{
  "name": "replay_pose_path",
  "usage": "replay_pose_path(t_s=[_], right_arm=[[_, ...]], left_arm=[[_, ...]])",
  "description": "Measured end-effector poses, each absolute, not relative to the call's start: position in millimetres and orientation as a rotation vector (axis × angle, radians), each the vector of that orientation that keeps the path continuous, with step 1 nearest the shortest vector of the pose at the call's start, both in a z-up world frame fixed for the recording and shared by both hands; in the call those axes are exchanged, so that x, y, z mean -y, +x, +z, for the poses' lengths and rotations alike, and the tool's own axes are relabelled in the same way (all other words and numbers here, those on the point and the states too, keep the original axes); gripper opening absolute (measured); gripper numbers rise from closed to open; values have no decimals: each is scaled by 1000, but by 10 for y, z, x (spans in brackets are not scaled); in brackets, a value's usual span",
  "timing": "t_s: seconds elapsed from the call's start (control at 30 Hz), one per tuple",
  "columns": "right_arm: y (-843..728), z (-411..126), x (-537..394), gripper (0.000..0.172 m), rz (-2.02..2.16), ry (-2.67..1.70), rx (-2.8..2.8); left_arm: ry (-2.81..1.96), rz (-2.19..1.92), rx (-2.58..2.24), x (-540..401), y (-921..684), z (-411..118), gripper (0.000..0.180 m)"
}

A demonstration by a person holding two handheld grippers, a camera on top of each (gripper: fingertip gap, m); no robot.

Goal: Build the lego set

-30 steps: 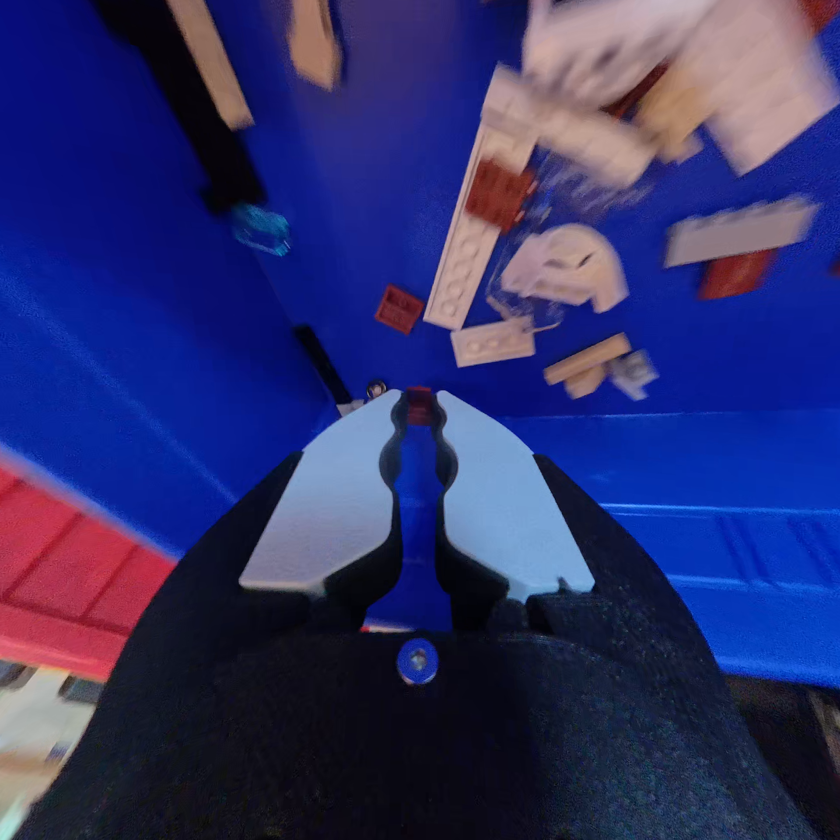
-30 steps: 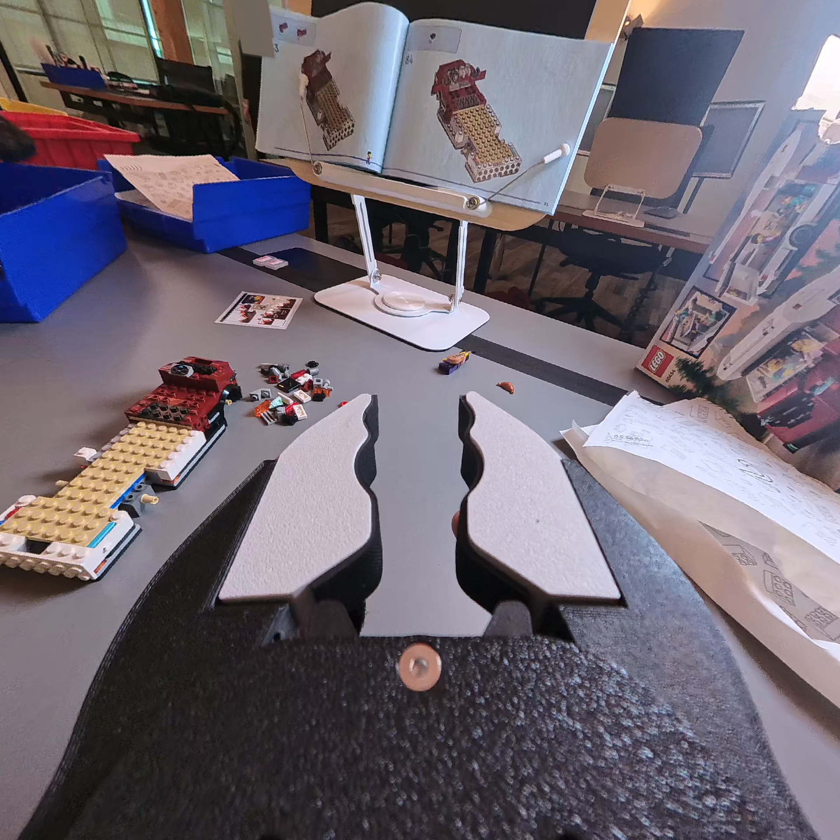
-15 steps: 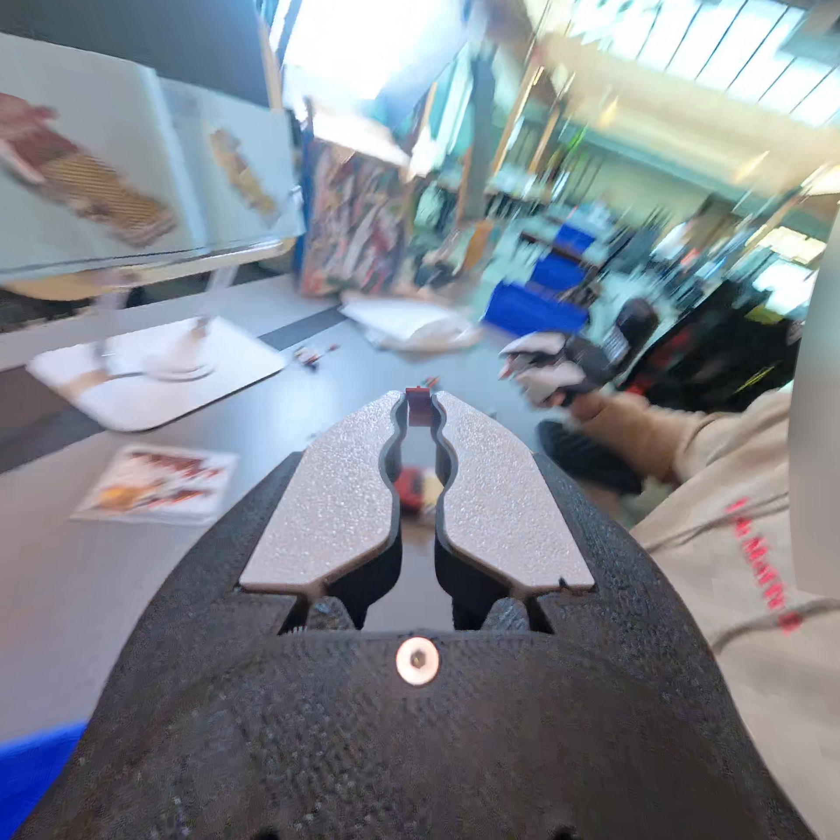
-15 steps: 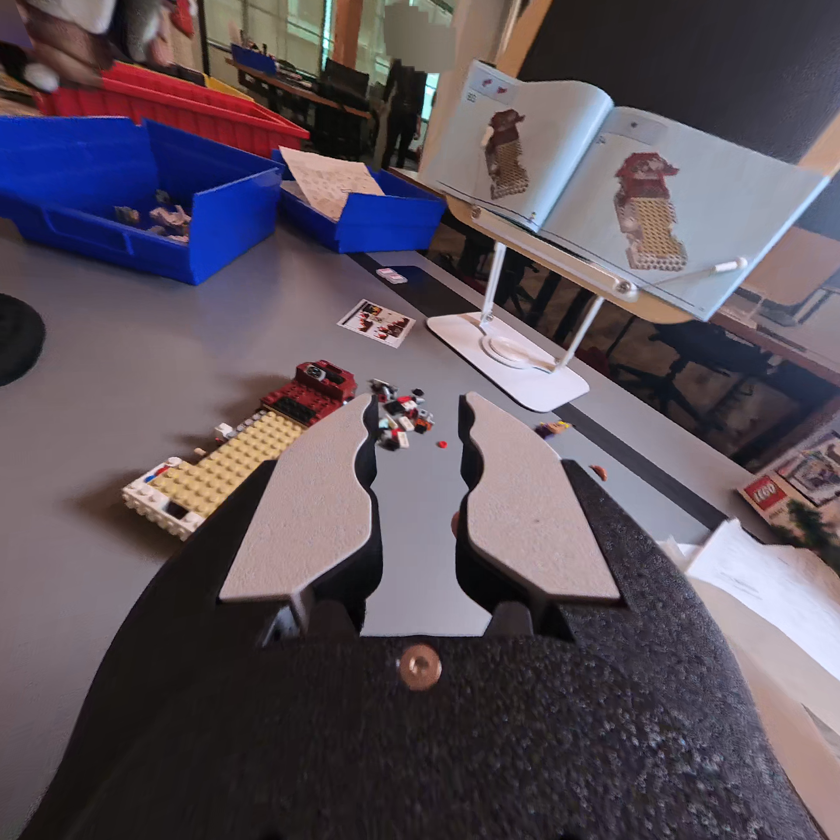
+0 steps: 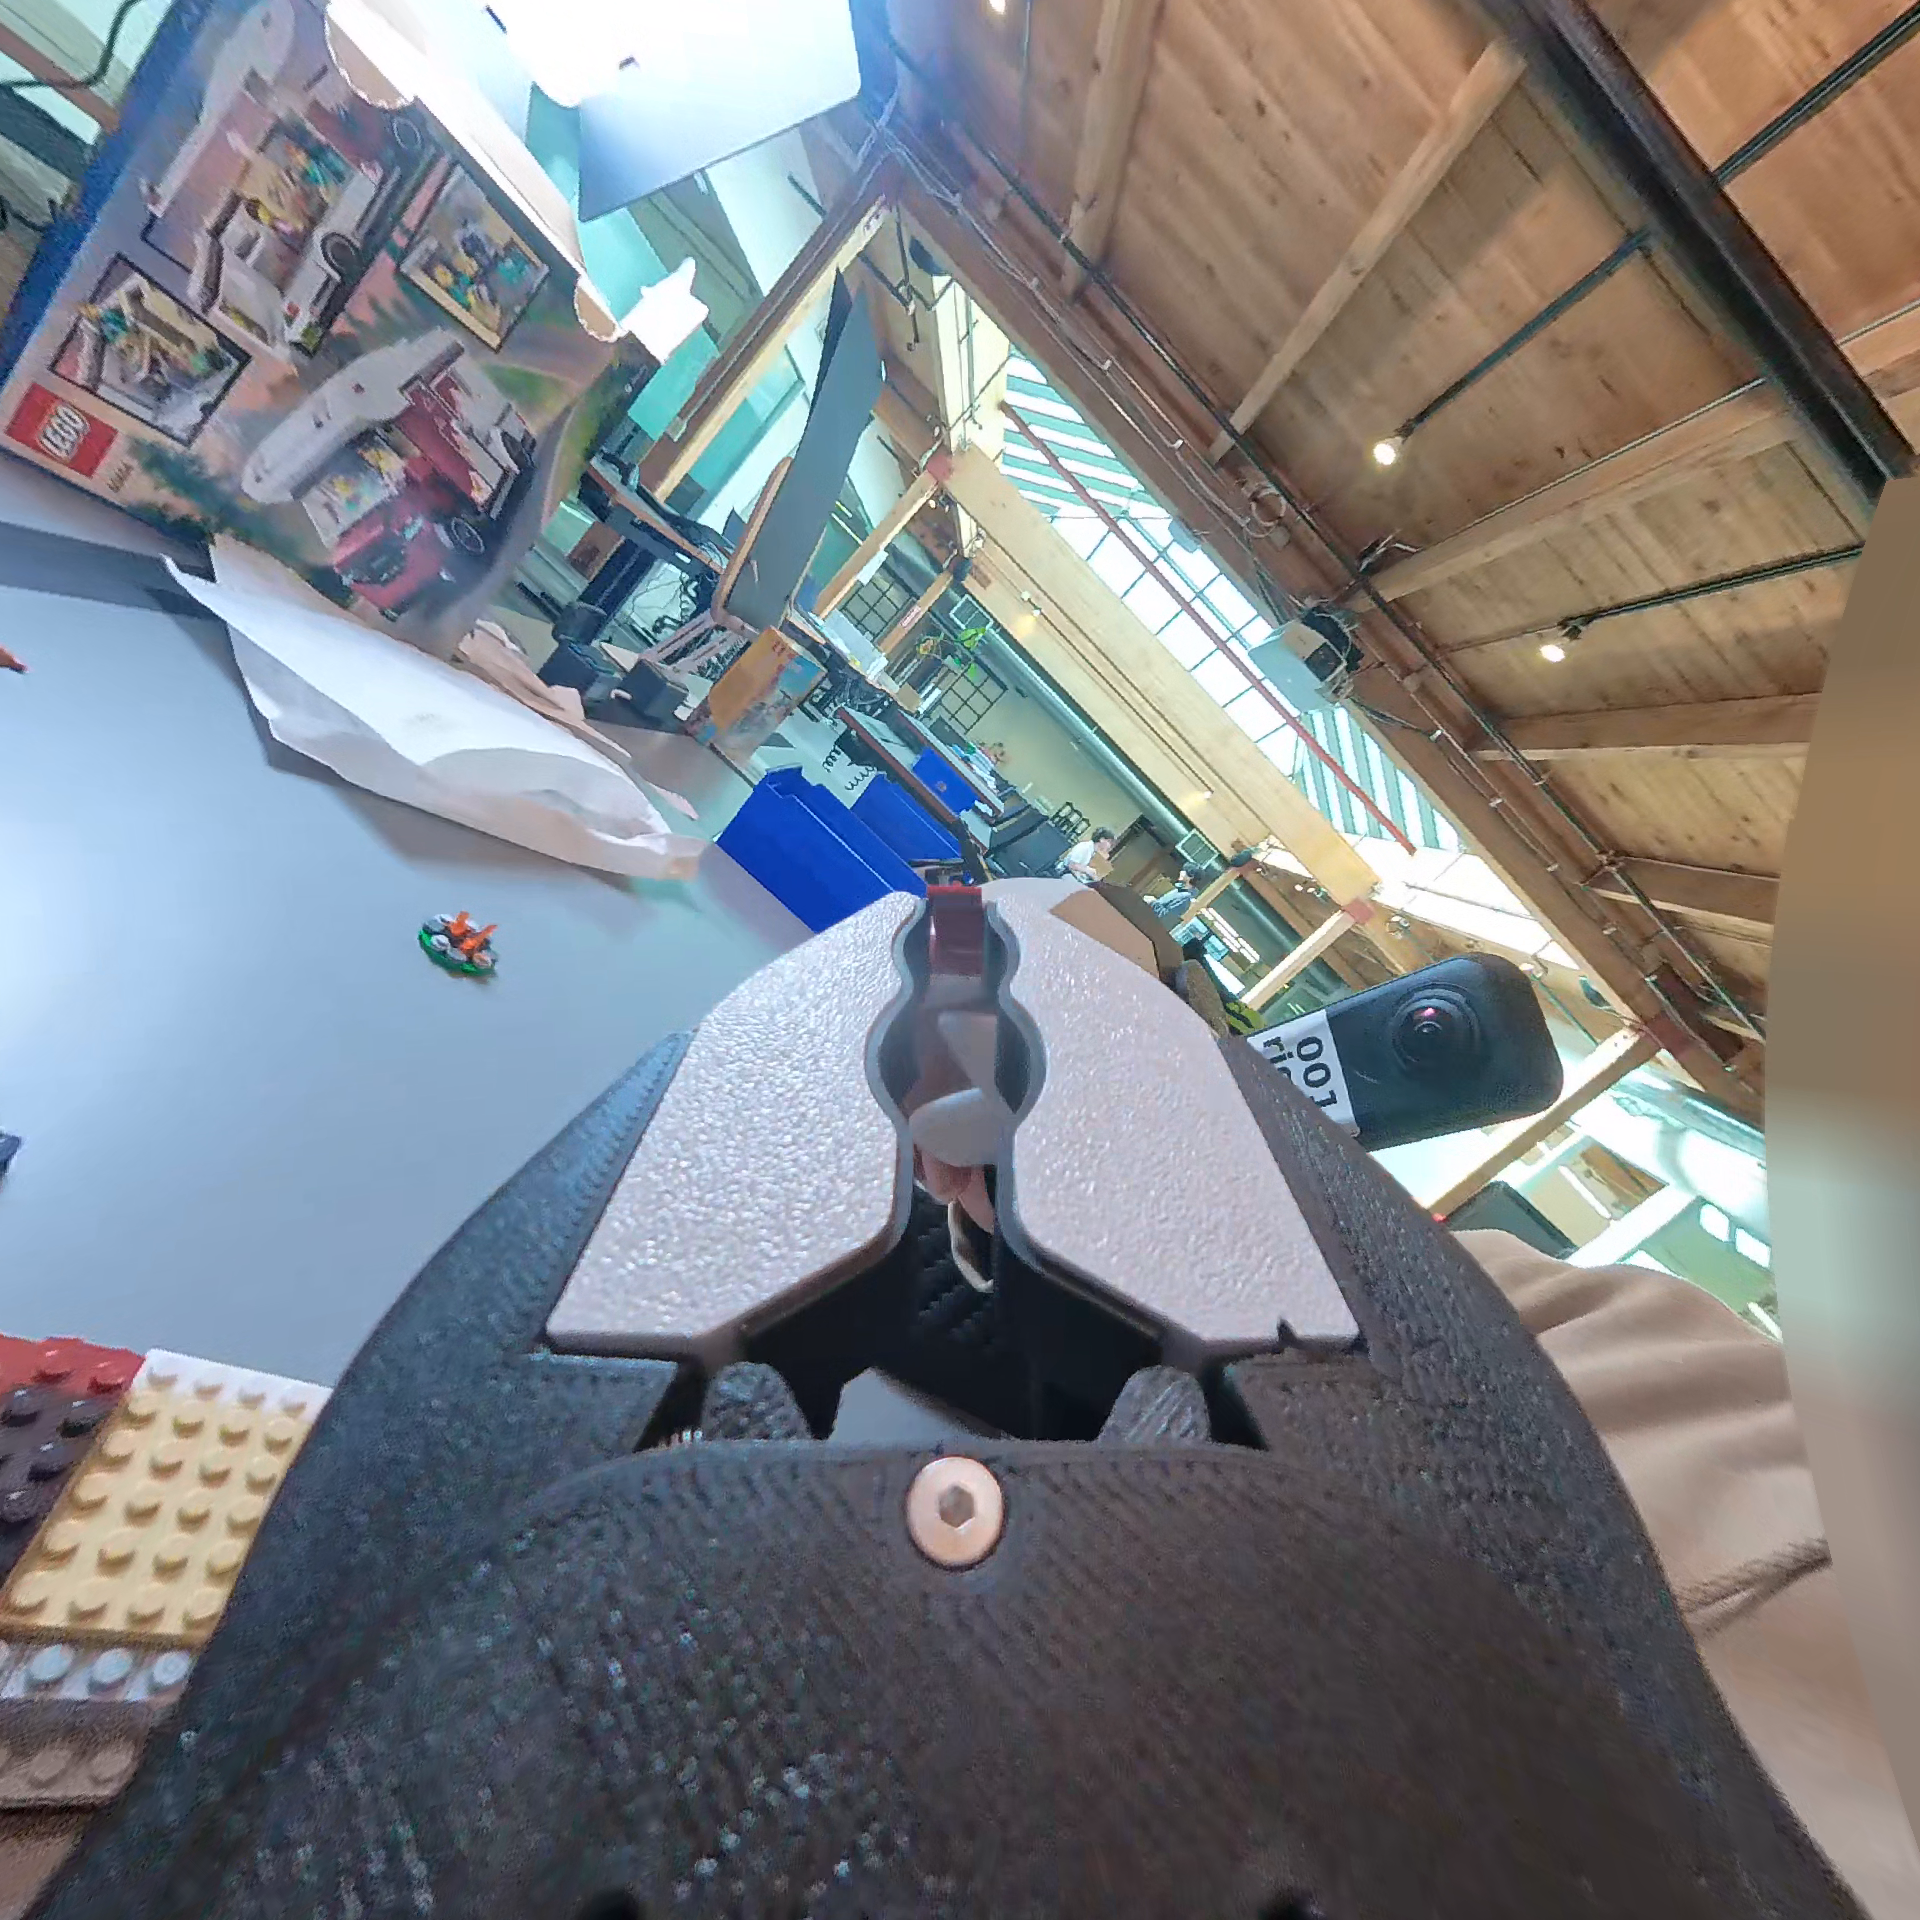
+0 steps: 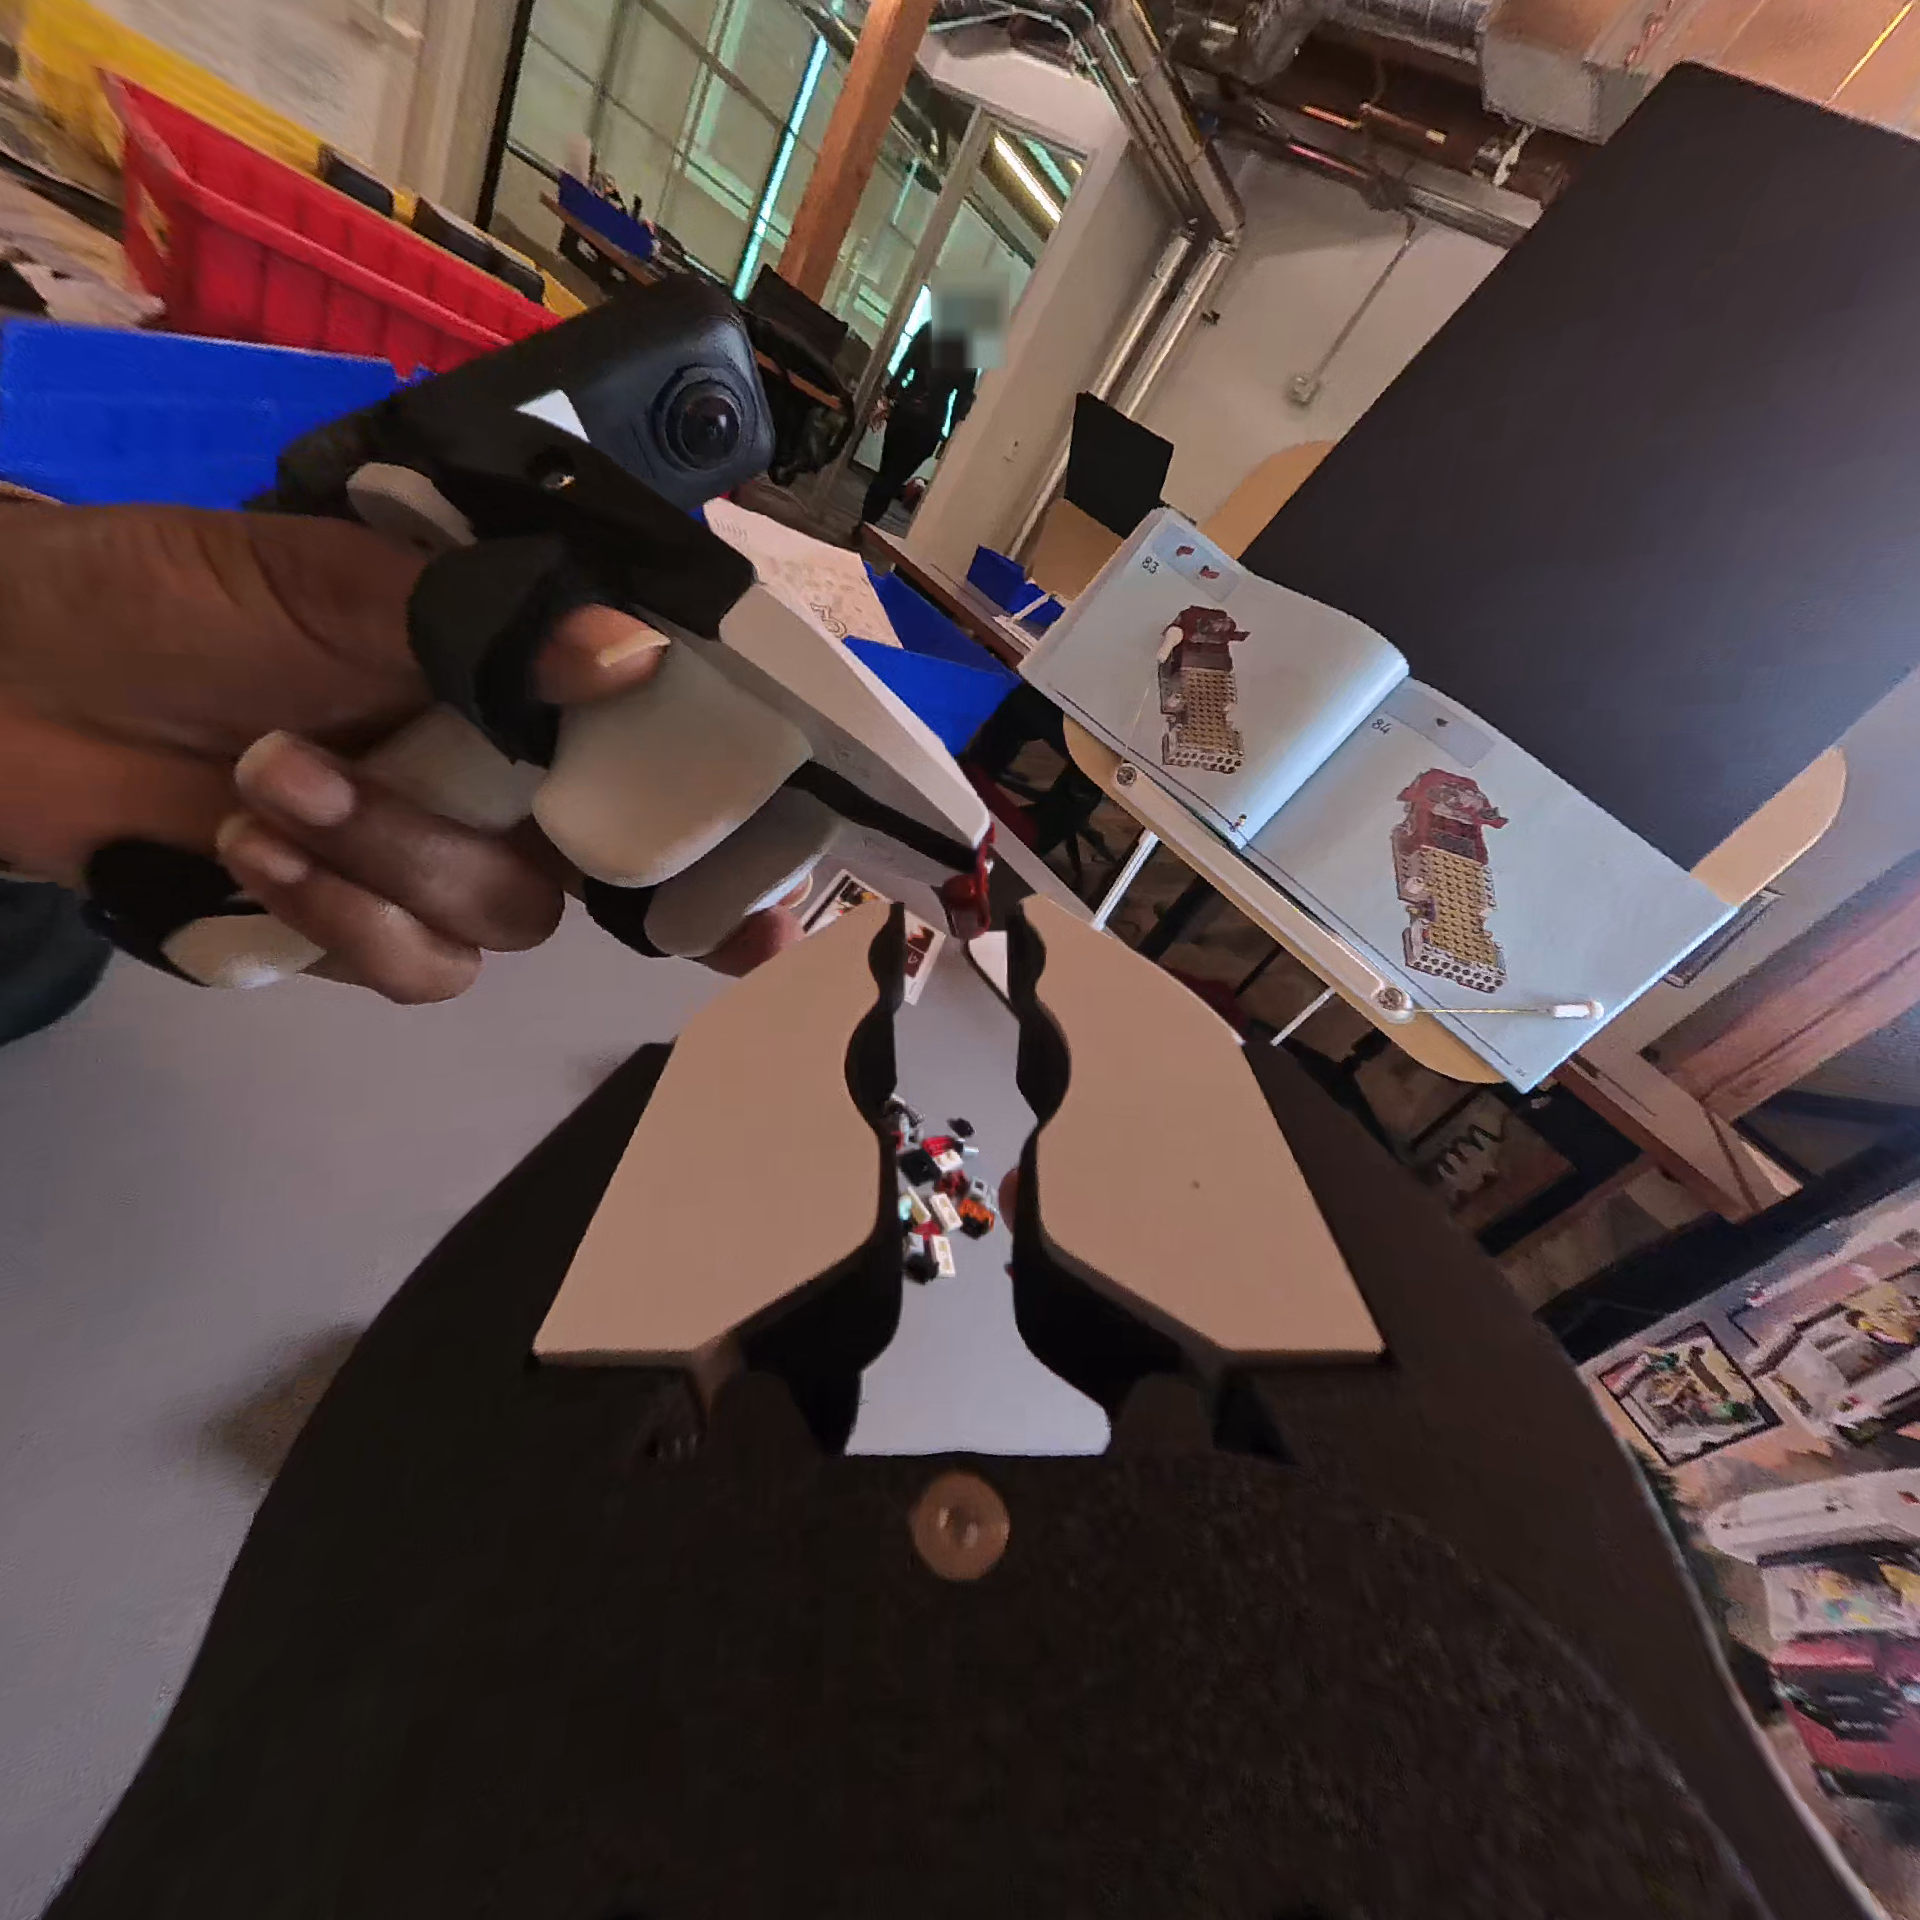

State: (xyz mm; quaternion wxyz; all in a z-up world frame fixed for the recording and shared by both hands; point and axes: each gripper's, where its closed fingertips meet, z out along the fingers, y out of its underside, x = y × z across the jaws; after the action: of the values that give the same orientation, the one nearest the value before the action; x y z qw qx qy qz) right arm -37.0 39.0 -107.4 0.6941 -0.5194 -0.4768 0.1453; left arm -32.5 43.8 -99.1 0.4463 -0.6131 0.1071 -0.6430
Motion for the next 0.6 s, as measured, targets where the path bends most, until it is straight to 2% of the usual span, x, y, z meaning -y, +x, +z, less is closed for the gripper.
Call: replay_pose_path(t_s=[0.07,0.37,0.5,0.6], right_arm=[[-361,-1072,-367,9,331,-1143,1059],[-410,-1217,-387,8,343,-1167,1131],[-331,-1315,-432,8,428,-1242,1164],[-130,-1602,-511,8,475,-1388,1277]], left_arm=[[-1524,-1576,-259,-426,-300,-1029,10],[-1551,-1607,-214,-432,-351,-1184,10],[-1554,-1444,-340,-435,-437,-1236,32],[-1556,-1245,-446,-493,-650,-1279,37]])
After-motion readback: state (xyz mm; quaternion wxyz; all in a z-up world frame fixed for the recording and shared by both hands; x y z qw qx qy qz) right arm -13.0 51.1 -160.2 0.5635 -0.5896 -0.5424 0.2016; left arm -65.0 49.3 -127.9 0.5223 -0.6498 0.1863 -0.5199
